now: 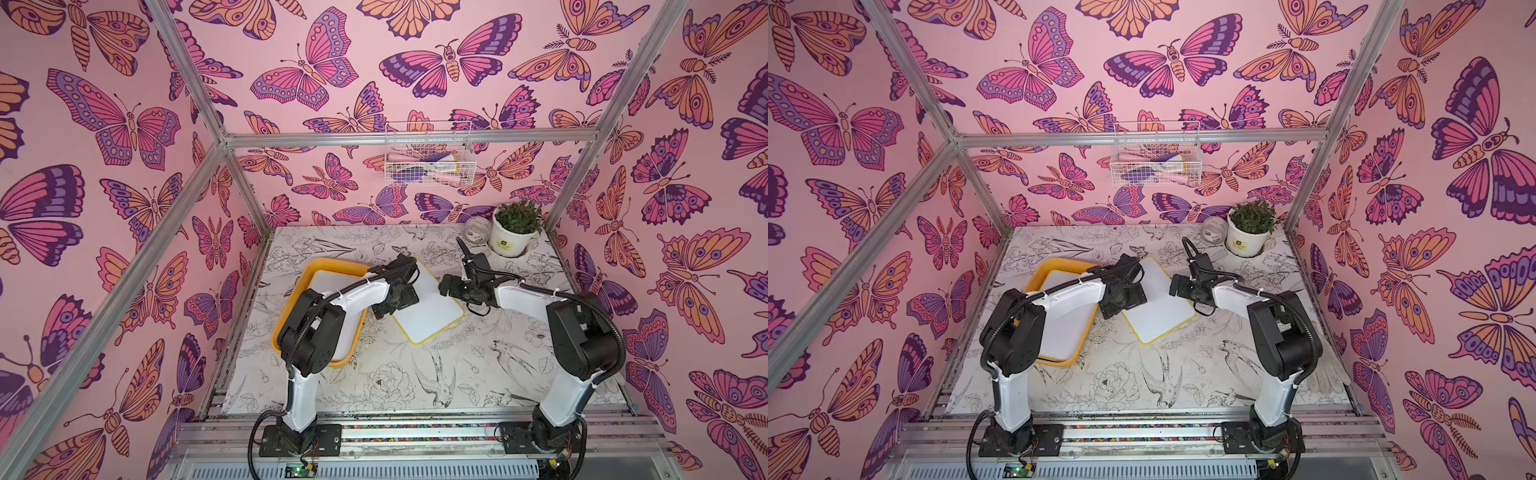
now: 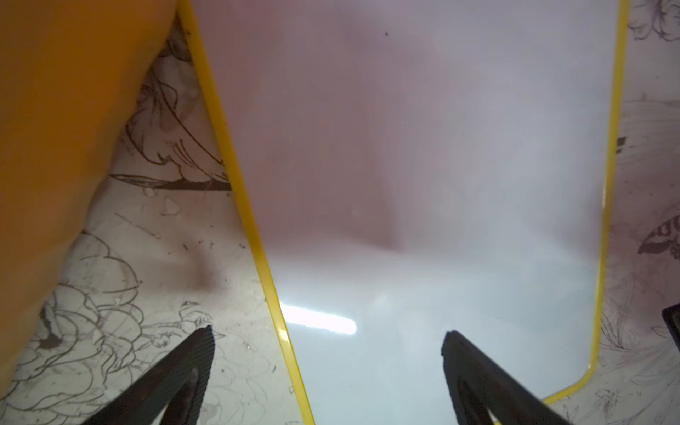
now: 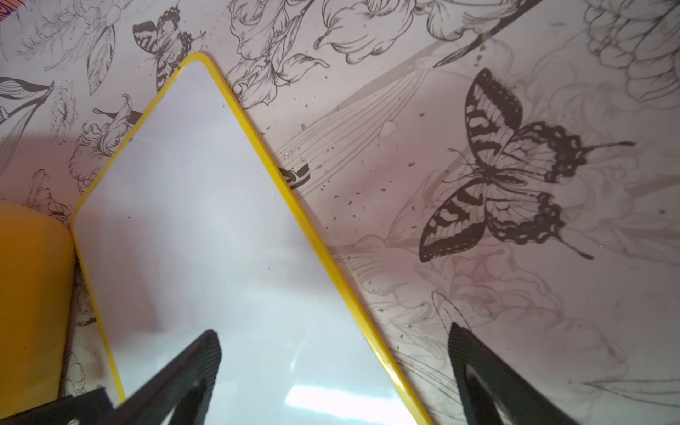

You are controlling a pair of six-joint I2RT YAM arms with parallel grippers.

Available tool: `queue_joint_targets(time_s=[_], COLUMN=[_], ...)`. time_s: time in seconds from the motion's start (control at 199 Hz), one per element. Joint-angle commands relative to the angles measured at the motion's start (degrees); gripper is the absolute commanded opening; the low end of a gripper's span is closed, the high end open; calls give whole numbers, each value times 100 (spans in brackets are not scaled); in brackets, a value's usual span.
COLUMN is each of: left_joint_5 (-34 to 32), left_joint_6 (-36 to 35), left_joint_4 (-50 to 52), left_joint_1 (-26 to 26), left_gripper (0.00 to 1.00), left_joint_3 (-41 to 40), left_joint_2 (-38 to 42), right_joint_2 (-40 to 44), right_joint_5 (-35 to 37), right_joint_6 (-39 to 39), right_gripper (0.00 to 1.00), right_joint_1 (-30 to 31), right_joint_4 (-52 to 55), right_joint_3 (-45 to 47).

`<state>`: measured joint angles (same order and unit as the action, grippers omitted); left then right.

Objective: Put the whiteboard into the storage box
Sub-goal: Move the whiteboard to the center of the board.

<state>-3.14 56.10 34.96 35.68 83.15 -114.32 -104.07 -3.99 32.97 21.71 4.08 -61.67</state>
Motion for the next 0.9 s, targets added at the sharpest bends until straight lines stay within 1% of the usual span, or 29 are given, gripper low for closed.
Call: queue_joint_targets(time_s=[0.0,0.191,0.466,0.597,0.727,0.898], left_joint_5=[302,417,775,1008,1079,1070], left_joint_6=[206,156,-82,-253,-333,-476], left_joint_4=[-135,-314,-387,-385,-385,-386], left_joint_1=[-121,-237,-282,-281,-255,-185], left_gripper=[98,98,97,97,96,95], left_joint_3=[-35,70,535,760,816,710], left_joint_2=[-216,-444,-966,-1184,-1257,-1192], right_joint_2=[-130,-177,-98,184,627,1184], right_joint_5=[-166,-226,74,149,314,733], right_joint_6=[-1,233,813,1211,1631,2276], right_gripper=[98,97,95,94,94,93], right_joint_1=[-18,77,529,670,938,1585], right_joint_4=[-220,-411,-560,-655,-780,-796], right_joint_3=[-103,105,630,1057,1603,2156])
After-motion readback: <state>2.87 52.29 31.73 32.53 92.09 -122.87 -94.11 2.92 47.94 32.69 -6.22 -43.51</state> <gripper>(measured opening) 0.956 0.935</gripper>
